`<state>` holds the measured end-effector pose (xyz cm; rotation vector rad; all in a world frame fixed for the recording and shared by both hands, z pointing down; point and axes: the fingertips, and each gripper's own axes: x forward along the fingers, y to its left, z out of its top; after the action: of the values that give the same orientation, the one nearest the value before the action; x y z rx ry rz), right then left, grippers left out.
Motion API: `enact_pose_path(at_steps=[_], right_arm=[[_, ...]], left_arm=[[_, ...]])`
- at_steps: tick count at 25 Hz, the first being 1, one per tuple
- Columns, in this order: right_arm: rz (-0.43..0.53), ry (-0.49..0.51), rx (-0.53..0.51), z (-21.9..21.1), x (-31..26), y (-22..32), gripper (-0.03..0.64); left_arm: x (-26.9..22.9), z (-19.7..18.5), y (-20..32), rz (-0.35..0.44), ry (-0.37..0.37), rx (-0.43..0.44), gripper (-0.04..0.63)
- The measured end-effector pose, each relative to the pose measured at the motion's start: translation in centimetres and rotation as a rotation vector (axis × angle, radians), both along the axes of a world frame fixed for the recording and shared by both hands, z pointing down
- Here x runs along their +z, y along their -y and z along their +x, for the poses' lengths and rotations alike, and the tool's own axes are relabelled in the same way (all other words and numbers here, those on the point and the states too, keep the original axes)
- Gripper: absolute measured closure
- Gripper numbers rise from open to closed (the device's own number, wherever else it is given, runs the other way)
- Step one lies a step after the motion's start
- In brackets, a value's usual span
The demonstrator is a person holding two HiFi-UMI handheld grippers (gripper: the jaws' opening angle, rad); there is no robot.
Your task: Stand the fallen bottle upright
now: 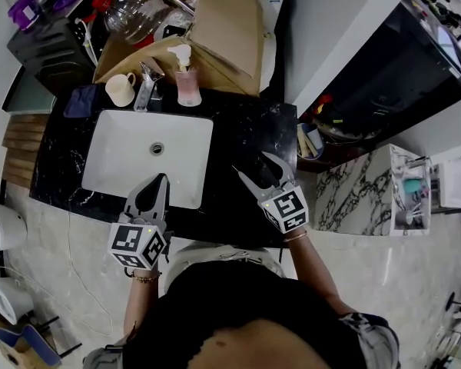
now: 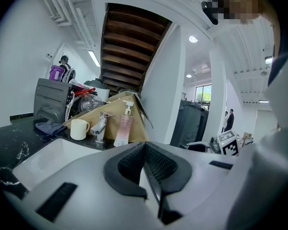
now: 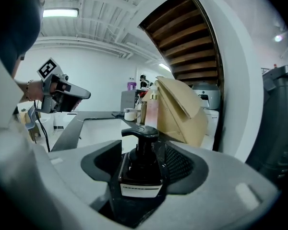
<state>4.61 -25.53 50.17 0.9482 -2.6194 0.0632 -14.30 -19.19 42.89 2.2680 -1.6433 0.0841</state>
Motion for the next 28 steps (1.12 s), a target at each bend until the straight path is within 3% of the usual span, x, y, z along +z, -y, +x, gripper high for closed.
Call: enact_pose_path(at_steps=[4, 13, 20, 28], right_arm=[[0.035, 0.045, 0.092, 1.7, -1.8, -1.7, 0.354], [0.062, 0.253, 0.35, 5.6, -4.9, -3.6, 0.356], [0.021, 0.251, 0.422, 7.2, -3.7, -3.8, 0.393], [0.019, 0.265, 0.462, 8.5, -3.6, -3.7, 0.582]], left_arm=[[0.0, 0.7, 0.4, 0.002, 0.002, 0.018, 0.592], [0.2, 3.0, 1.4, -0.001, 0.003, 0.074, 0.592], [0.4, 4.1, 1.9, 0.006, 0.02, 0.108, 0.592], [1.2, 5.0, 2.0, -0.012, 0.02, 0.132, 0.592]])
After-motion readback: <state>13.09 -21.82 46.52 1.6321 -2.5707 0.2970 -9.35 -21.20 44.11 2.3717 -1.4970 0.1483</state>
